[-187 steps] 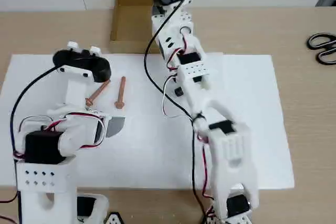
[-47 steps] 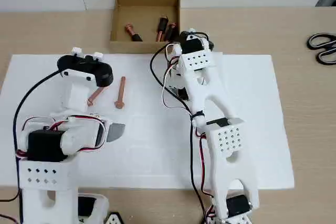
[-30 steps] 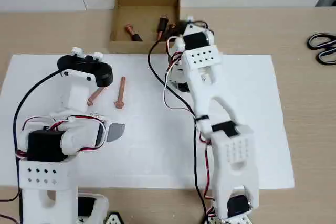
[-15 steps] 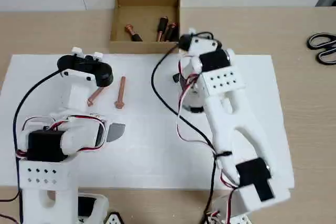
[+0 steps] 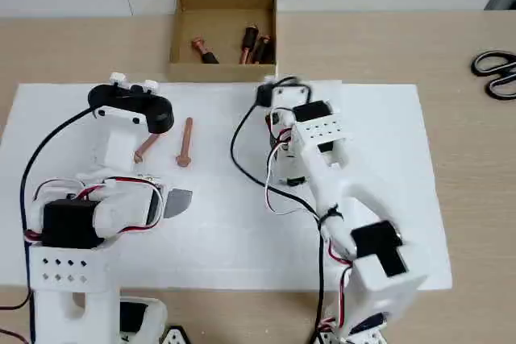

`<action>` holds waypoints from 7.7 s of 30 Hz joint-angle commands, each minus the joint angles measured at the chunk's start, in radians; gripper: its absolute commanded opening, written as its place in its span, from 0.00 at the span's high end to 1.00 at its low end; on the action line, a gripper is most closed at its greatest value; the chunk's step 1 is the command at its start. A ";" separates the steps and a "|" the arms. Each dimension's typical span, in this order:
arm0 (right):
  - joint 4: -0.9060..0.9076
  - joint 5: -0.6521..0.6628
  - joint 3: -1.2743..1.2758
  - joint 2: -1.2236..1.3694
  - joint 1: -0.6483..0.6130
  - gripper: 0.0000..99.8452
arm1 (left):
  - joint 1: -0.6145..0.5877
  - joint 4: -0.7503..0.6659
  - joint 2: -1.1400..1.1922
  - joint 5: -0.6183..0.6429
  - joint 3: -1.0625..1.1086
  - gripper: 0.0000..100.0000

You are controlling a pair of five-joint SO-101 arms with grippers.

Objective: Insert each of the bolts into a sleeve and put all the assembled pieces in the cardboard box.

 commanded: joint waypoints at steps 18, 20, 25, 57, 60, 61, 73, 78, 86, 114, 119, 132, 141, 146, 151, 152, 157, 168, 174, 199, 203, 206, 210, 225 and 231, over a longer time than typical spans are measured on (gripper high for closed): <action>0.059 0.083 -0.100 0.005 0.004 0.88 | -0.005 0.002 -0.008 0.000 -0.002 0.71; 0.056 0.083 -0.100 0.007 0.004 0.88 | -0.005 0.002 -0.008 0.000 -0.002 0.71; 0.030 0.083 -0.098 0.012 0.004 0.88 | -0.003 0.002 -0.008 -0.002 -0.002 0.71; 0.131 0.184 -0.135 -0.048 0.012 1.00 | -0.005 0.054 0.152 -0.005 -0.125 0.71; 0.170 0.184 -0.135 -0.117 0.012 1.00 | -0.005 0.051 0.296 -0.005 -0.213 0.71; 0.176 0.184 -0.133 -0.131 0.013 1.00 | -0.005 0.049 0.347 -0.005 -0.248 0.71; 0.246 0.184 -0.138 -0.151 0.104 1.00 | -0.003 -0.137 0.945 -0.002 -0.521 0.73; 0.263 0.184 -0.137 -0.151 0.104 1.00 | 0.003 -0.180 1.120 0.002 -0.636 0.79; 0.263 0.184 -0.135 -0.151 0.102 1.00 | 0.003 -0.180 1.339 0.051 -0.777 0.79; 0.260 0.184 -0.135 -0.151 0.102 1.00 | 0.104 0.077 1.455 0.032 -1.107 0.99; 0.260 0.184 -0.135 -0.151 0.104 1.00 | 0.083 0.092 1.425 0.011 -1.159 0.99; 0.262 0.196 -0.138 -0.151 0.105 1.00 | 0.008 0.092 0.985 -0.390 -0.840 0.99; 0.263 0.249 -0.141 -0.154 0.211 1.00 | 0.003 0.091 0.747 -0.787 -0.550 0.99; 0.266 0.293 -0.141 -0.154 0.298 1.00 | 0.003 0.089 0.786 -1.003 -0.496 0.99; 0.351 0.296 -0.158 -0.234 0.315 1.00 | 0.005 0.075 0.882 -1.261 -0.496 0.99; 0.354 0.296 -0.158 -0.260 0.315 1.00 | 0.005 0.069 0.902 -1.309 -0.496 0.99; 0.360 0.296 -0.157 -0.392 0.315 1.00 | 0.003 0.061 0.994 -1.482 -0.498 0.99; 0.360 0.296 -0.157 -0.567 0.315 1.00 | 0.002 -0.020 1.211 -1.519 -0.685 0.99; 0.361 0.296 -0.157 -0.611 0.317 1.00 | 0.003 -0.028 1.344 -1.409 -0.839 0.93; 0.361 0.295 -0.161 -0.636 0.315 1.00 | 0.000 0.092 0.888 -0.272 -1.064 0.88; 0.371 0.292 -0.157 -0.636 0.314 1.00 | 0.008 0.091 0.671 0.038 -0.903 0.87; 0.374 0.292 -0.157 -0.636 0.314 1.00 | 0.006 0.089 0.554 0.149 -0.742 0.87; 0.374 0.290 -0.157 -0.636 0.309 1.00 | 0.009 0.068 0.493 0.249 -0.479 0.88; 0.375 0.290 -0.155 -0.636 0.309 1.00 | 0.011 -0.388 0.829 0.890 -0.222 0.87; 0.375 0.290 -0.124 -0.636 0.309 1.00 | 0.014 -0.396 0.991 1.046 -0.311 0.88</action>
